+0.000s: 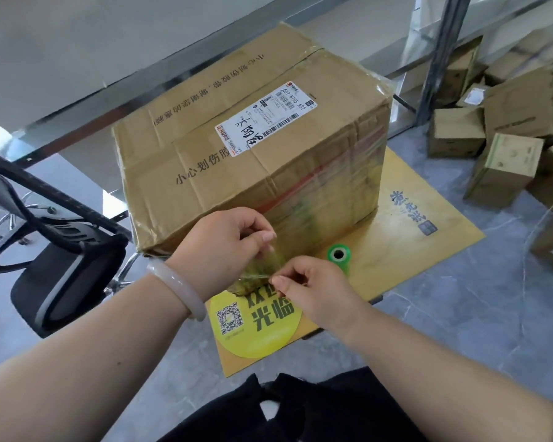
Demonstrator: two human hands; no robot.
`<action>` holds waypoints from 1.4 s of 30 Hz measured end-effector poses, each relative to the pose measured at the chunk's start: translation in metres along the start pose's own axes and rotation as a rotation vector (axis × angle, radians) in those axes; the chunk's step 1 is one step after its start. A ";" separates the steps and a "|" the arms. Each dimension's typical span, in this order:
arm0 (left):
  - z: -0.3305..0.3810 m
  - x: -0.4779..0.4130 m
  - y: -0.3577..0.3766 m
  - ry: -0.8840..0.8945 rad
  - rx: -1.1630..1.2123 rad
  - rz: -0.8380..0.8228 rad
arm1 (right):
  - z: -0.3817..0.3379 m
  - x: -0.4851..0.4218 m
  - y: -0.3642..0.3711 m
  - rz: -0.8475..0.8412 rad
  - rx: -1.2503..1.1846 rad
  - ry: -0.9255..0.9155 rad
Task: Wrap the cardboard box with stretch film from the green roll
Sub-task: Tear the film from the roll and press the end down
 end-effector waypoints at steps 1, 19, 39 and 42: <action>0.000 0.001 0.001 0.009 0.004 0.002 | 0.001 0.001 0.001 0.000 0.006 -0.007; 0.005 -0.001 -0.002 0.020 -0.030 -0.078 | -0.013 -0.009 0.025 -0.014 -0.352 -0.022; -0.002 -0.009 0.010 0.618 -1.097 0.567 | 0.018 -0.029 0.005 0.023 -0.265 0.058; -0.002 -0.025 0.008 0.743 -1.139 0.661 | 0.016 -0.044 0.000 0.019 -0.194 0.123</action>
Point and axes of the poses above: each hand's wrist, its own x-axis away from the middle knuckle, its own y-axis out of the palm, z = x × y, the point moved 1 cm from there along -x, towards the middle knuckle, and after that the axes turned 7 degrees about -z, right-handed, at the moved point
